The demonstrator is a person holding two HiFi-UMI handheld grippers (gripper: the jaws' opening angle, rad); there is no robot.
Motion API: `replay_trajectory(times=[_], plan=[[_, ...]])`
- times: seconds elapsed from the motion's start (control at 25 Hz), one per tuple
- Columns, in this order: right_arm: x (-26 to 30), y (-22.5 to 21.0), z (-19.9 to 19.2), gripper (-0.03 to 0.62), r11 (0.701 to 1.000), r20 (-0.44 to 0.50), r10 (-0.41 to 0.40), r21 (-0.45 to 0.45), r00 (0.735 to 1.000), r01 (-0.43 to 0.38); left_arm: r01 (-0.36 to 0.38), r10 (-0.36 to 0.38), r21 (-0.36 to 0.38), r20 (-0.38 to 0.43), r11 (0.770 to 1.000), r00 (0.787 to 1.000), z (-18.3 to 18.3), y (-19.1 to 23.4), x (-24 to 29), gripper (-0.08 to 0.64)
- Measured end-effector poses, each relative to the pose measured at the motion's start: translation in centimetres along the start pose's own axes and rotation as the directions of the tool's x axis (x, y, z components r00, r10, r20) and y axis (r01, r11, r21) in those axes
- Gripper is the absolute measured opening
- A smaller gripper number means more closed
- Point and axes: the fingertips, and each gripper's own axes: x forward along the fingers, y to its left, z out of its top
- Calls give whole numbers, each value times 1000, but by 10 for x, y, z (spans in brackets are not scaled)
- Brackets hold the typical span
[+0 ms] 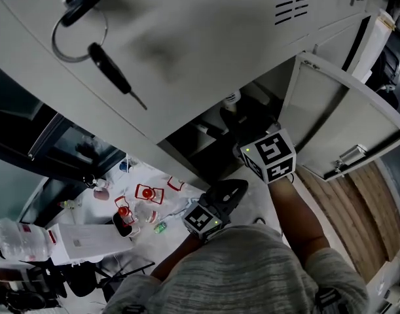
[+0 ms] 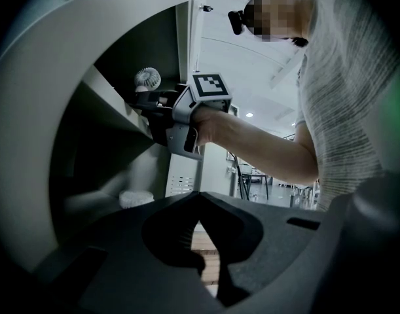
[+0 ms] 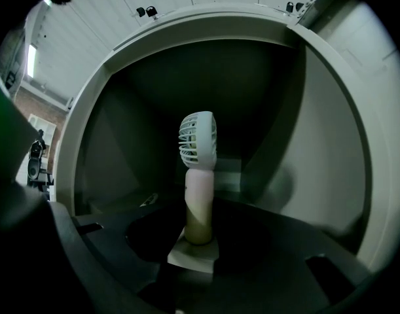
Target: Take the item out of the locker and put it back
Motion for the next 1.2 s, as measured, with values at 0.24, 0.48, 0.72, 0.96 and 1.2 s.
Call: replay_trajectory(times=[0.24,0.48,0.72,0.96,1.2], plan=[[-3,-3,1,141,1000,13,10,20,1000,-10,-6,6,8,8,1000,1000,1,0,0,8],[-19,-4,5,141,999,57,3,34,998,-5,1,-1,1,3,1000,1000,1,-4,3,8],[-44,-6,9,141,999,86,-13,48,996,9,18,-18,12,5,1000,1000,0,-7,8,8],[-76,-2,17,141,999,119,-8,48,993,3,36,-36,7,2,999,999,1,-12,12,8],[-108,5,18,141,999,132,-5,43,991,0,48,-48,14,-3,999,999,0,-15,13,8]])
